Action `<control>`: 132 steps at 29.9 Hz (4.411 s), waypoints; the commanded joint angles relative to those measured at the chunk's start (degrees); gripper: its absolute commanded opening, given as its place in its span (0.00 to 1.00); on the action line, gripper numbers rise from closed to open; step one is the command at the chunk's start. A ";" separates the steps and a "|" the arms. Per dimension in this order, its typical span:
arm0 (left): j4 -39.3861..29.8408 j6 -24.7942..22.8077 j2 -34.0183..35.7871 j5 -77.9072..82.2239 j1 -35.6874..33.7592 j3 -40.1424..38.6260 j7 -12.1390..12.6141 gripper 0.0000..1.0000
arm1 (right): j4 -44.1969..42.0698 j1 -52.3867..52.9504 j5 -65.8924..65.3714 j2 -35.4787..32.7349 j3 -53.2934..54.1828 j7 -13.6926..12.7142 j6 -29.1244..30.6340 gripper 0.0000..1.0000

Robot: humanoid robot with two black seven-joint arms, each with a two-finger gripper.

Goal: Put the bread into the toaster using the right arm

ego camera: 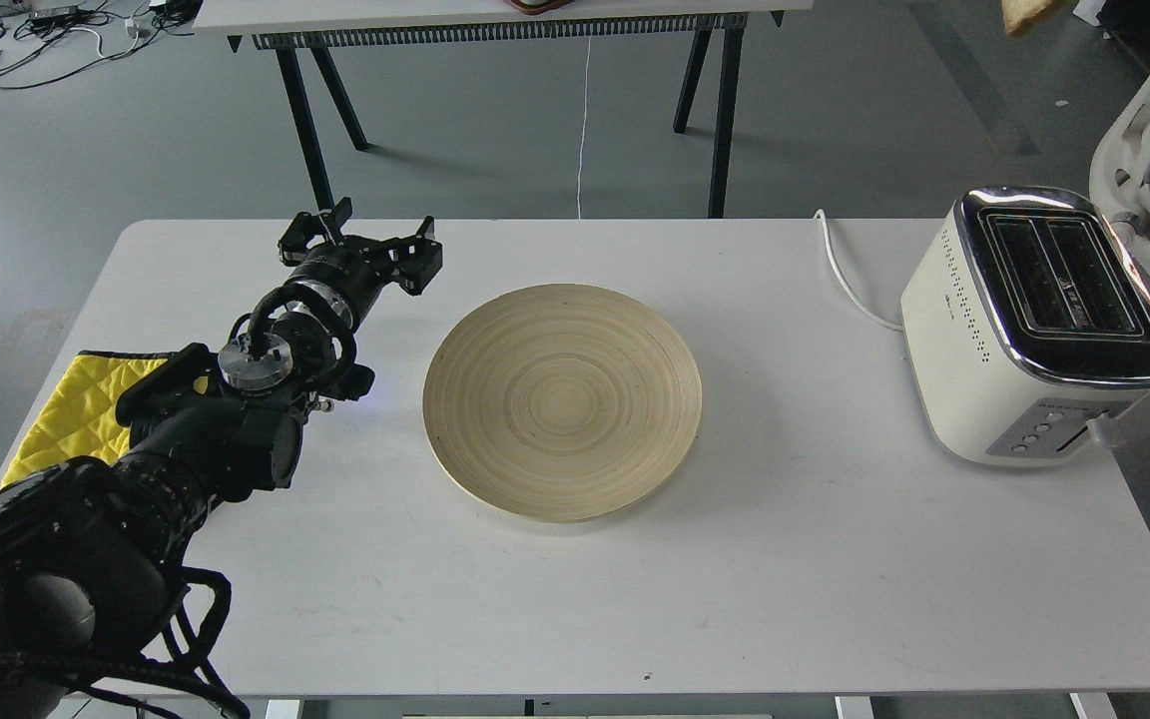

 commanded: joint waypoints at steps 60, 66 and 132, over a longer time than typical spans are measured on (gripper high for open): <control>-0.01 0.00 -0.02 -0.02 -0.01 0.00 0.01 1.00 | 19.91 -1.19 -2.38 -12.03 -12.49 -6.58 -3.19 0.14; -0.01 0.00 -0.02 -0.02 -0.01 0.00 0.01 1.00 | 19.91 -2.16 -2.29 -11.68 -12.49 -6.58 -3.28 0.14; -0.01 0.00 -0.02 -0.02 -0.09 0.00 0.01 1.00 | 0.33 -28.08 49.72 31.03 18.18 8.68 21.56 0.99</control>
